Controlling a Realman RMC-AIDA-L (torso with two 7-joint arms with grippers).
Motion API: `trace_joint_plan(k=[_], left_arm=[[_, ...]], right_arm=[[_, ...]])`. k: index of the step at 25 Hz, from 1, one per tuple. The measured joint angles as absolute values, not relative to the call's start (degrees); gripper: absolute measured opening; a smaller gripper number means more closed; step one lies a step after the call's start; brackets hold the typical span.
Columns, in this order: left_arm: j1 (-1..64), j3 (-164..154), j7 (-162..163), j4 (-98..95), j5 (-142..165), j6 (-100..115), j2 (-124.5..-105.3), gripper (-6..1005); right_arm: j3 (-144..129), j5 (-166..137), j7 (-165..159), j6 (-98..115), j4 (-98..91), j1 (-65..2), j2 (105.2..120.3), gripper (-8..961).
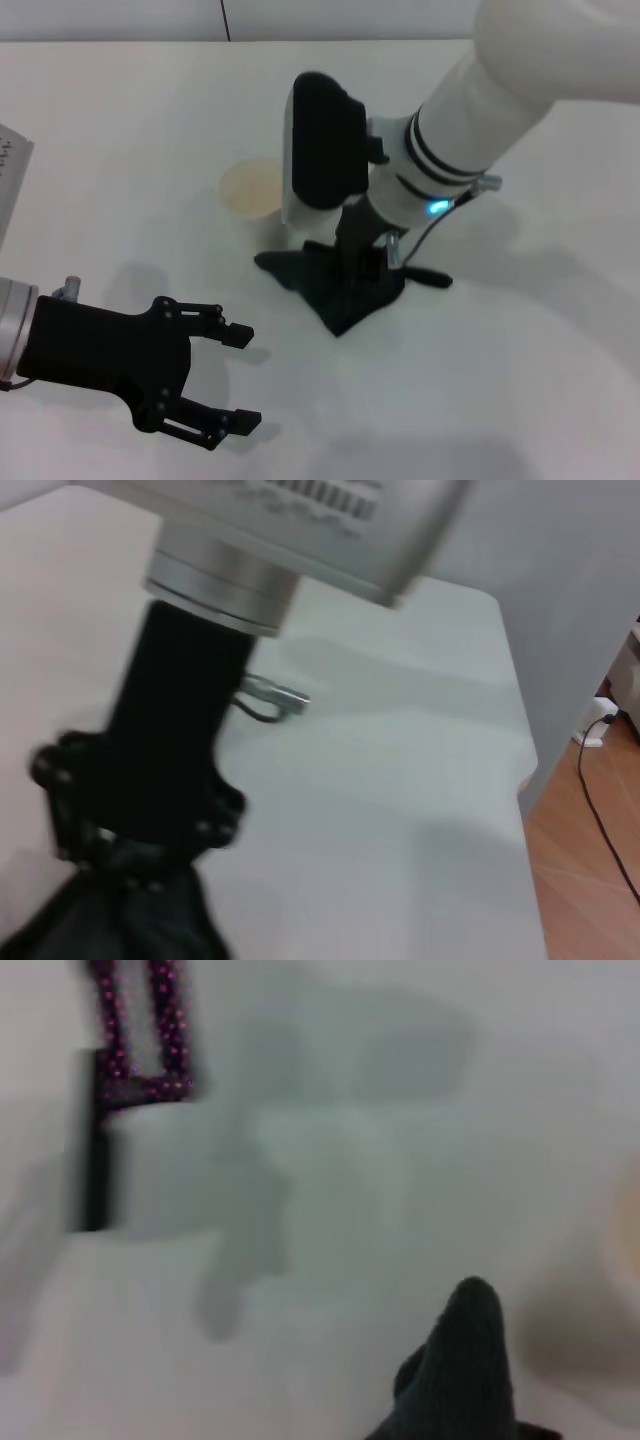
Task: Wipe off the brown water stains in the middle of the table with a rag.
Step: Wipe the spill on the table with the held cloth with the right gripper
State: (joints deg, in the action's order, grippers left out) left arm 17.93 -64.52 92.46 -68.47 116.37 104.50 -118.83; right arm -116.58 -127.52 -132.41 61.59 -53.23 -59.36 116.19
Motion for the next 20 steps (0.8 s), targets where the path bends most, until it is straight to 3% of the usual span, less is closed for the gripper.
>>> trace_joint_plan(k=[20], left_arm=[[18.2, -64.5, 92.5, -68.5, 116.4, 104.4, -118.82, 895]], right_arm=[[-108.3, -134.6, -129.0, 57.6, -48.6, -58.7, 116.12, 80]])
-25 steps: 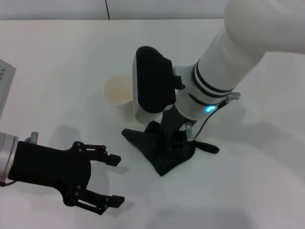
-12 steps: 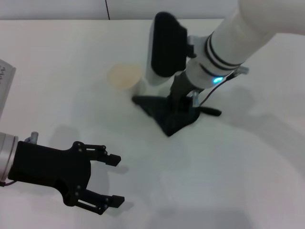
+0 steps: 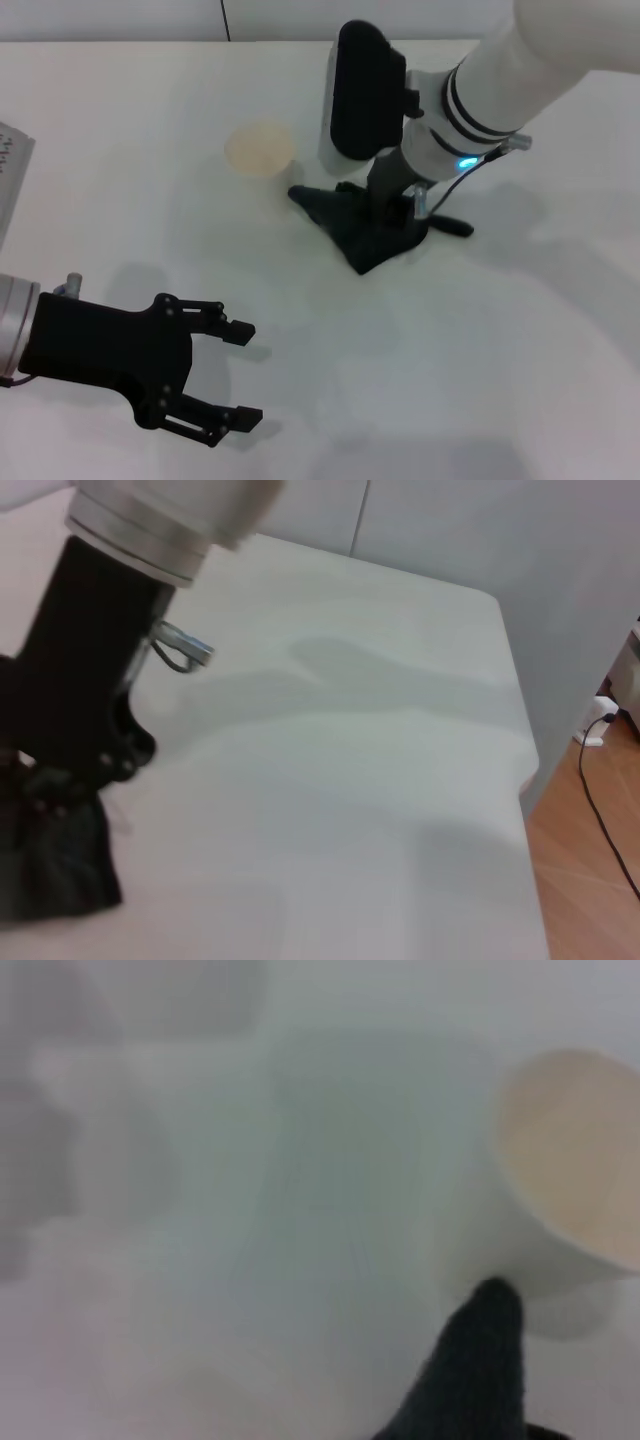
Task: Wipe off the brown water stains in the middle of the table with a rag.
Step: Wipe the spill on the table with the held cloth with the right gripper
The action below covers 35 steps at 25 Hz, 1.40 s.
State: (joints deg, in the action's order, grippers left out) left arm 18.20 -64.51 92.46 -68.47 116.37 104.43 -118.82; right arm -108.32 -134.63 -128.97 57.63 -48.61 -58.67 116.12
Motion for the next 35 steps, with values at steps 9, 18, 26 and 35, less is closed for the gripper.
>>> trace_joint_plan(k=[9, 18, 26, 35], left_arm=[[18.7, -64.3, 92.5, -68.5, 116.4, 104.3, -118.79, 895], [19.6, -64.5, 92.5, -68.3, 116.4, 103.7, -118.78, 895], [19.3, -64.4, 92.5, -68.1, 116.4, 103.6, -118.83, 895], [19.5, -64.5, 92.5, -68.0, 116.4, 103.6, -118.83, 895]], right_arm=[[-111.2, -128.6, -124.4, 67.1, -54.7, -57.7, 116.19, 80], [-116.7, -125.9, -123.5, 67.6, -55.8, -57.8, 116.19, 81], [-109.3, -126.7, -120.4, 63.3, -53.2, -56.5, 115.89, 81], [-106.3, -128.0, -120.0, 54.1, -45.6, -57.5, 115.81, 81]])
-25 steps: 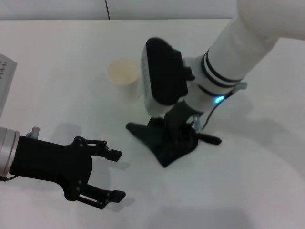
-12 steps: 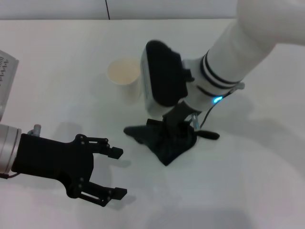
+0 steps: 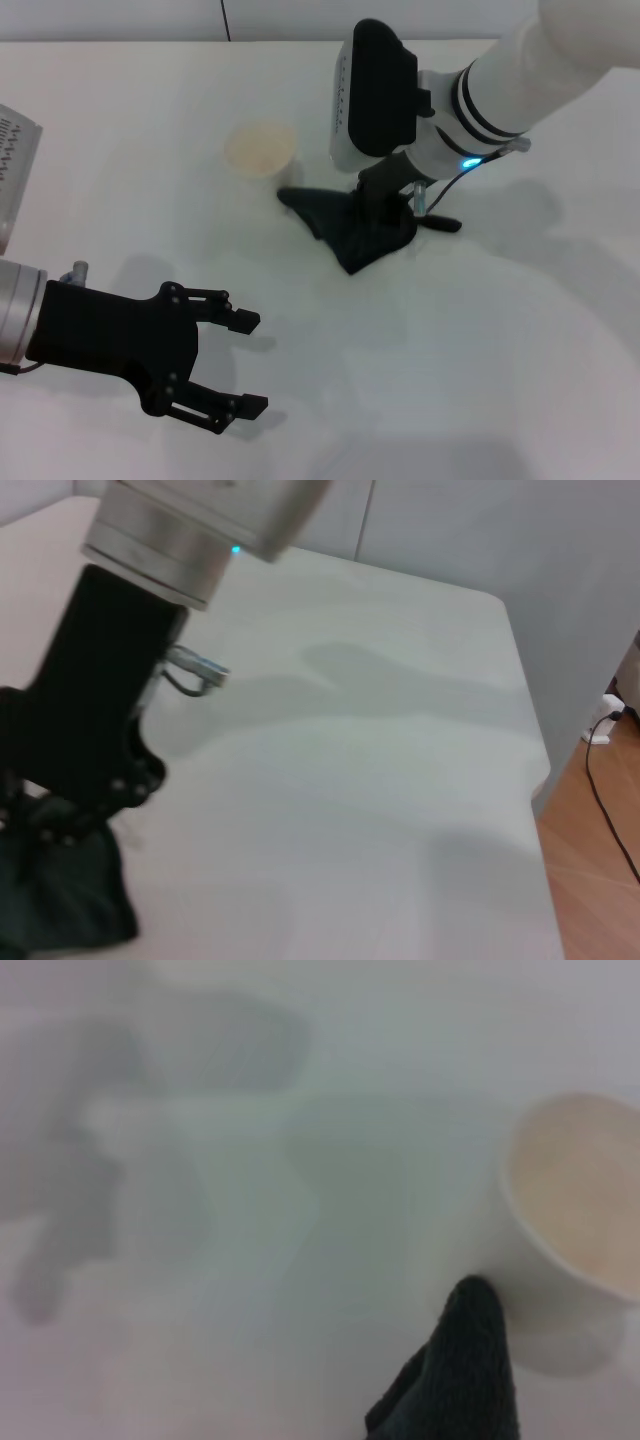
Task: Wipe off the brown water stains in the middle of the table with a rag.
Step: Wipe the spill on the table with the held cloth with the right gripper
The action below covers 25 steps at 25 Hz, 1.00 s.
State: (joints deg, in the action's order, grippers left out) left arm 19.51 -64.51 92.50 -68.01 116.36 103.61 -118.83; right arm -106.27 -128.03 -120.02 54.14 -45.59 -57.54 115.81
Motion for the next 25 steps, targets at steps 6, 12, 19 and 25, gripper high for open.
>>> trace_joint_plan(k=[6, 12, 19, 25], left_arm=[[19.5, -64.5, 92.5, -68.0, 116.4, 103.6, -118.82, 895], [19.4, -64.5, 92.5, -68.0, 116.4, 103.6, -118.82, 895], [19.2, -64.5, 92.5, -68.2, 116.4, 103.8, -118.84, 895], [19.0, -64.4, 92.4, -68.2, 116.3, 103.8, -118.92, 895]], right_arm=[[-106.2, -128.1, -120.1, 50.9, -43.9, -57.9, 115.69, 79], [-110.5, -127.0, -119.9, 58.4, -47.5, -57.5, 116.16, 79], [-114.2, -123.8, -119.9, 66.6, -56.1, -54.3, 116.20, 78], [-113.8, -124.0, -120.2, 69.6, -60.0, -51.9, 116.14, 77]])
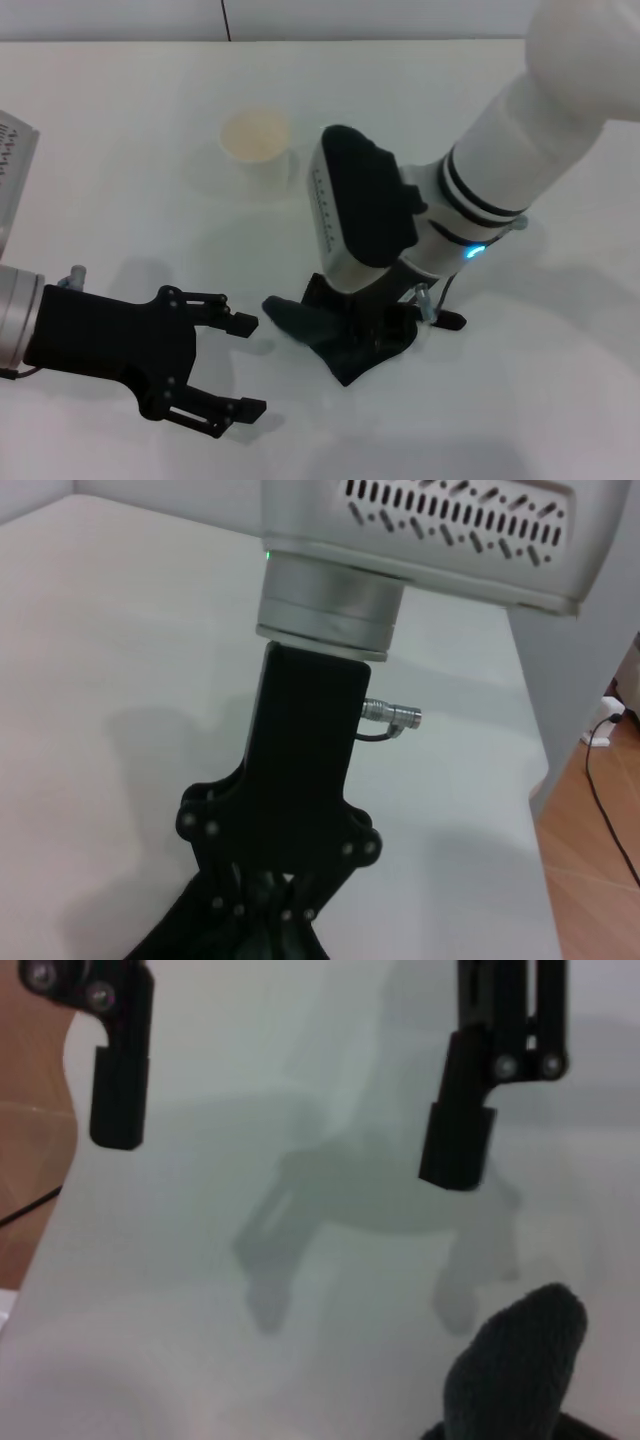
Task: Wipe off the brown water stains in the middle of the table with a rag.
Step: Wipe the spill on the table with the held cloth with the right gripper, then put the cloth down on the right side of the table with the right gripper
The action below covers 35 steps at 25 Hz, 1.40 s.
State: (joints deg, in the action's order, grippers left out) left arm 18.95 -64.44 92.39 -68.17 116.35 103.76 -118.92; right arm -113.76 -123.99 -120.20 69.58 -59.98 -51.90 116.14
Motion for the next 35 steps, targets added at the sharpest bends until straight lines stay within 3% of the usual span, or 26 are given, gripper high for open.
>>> trace_joint_plan(k=[17, 35], left_arm=[[18.6, -63.8, 91.4, -67.7, 116.0, 101.7, -118.92, 895], [18.6, -63.8, 91.1, -67.2, 115.7, 100.1, -119.00, 895]], right_arm=[[-86.6, -130.8, -108.7, 84.6, -68.7, -38.0, 115.21, 80], [-85.2, -129.2, -108.9, 84.2, -66.1, -36.7, 115.68, 85]])
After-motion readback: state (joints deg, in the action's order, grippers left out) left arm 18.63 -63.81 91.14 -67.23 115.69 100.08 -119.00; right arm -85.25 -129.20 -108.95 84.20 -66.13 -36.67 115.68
